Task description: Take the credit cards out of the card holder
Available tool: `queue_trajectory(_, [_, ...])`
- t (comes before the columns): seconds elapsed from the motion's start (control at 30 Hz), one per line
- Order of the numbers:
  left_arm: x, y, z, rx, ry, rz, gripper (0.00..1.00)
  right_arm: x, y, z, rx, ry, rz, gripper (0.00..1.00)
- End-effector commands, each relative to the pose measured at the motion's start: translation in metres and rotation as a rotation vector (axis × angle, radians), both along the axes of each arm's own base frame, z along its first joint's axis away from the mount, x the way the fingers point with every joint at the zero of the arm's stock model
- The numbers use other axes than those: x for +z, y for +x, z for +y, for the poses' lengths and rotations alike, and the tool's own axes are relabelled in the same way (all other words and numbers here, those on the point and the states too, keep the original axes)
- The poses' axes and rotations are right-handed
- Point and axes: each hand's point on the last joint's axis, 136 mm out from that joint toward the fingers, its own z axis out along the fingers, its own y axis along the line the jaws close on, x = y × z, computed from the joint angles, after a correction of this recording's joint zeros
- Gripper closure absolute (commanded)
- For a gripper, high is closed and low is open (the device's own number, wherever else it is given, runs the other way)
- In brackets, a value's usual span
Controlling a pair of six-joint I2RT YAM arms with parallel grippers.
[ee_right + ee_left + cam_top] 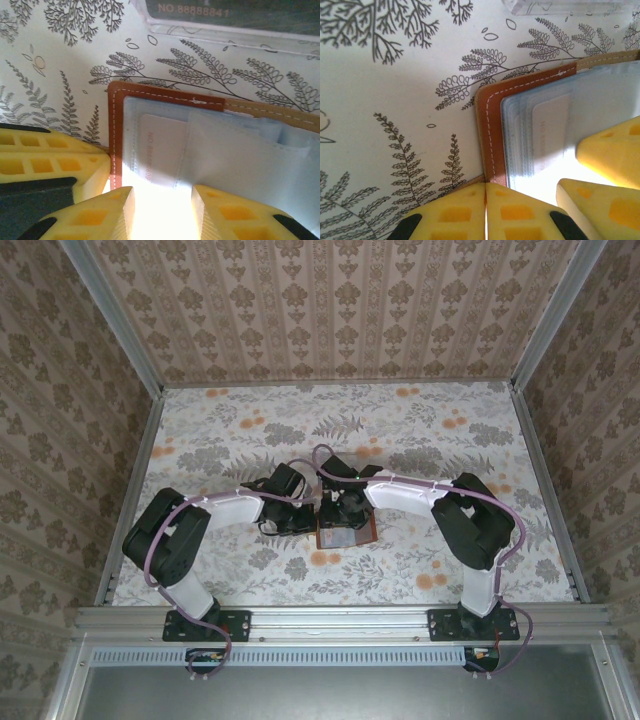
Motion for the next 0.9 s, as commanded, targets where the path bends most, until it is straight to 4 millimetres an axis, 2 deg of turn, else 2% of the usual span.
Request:
queue_trajectory(0.0, [-0.007,-0.010,0.009,0.002,0.029,0.038,0.90,-0.004,-0.004,-0.017,0.019,-0.118,-0.005,0.61])
queue_trajectory(0.43, [-0.005,-0.008,0.008,0.000,0.030,0.034,0.90,0.005,-0.004,-0.040,0.038,-0.261,-0.064,0.55])
queue_trajectory(0.87, [-0.003,-0.006,0.007,-0.003,0.033,0.033,0.90,0.021,-0.009,-0.055,0.034,-0.288,-0.096,0.63])
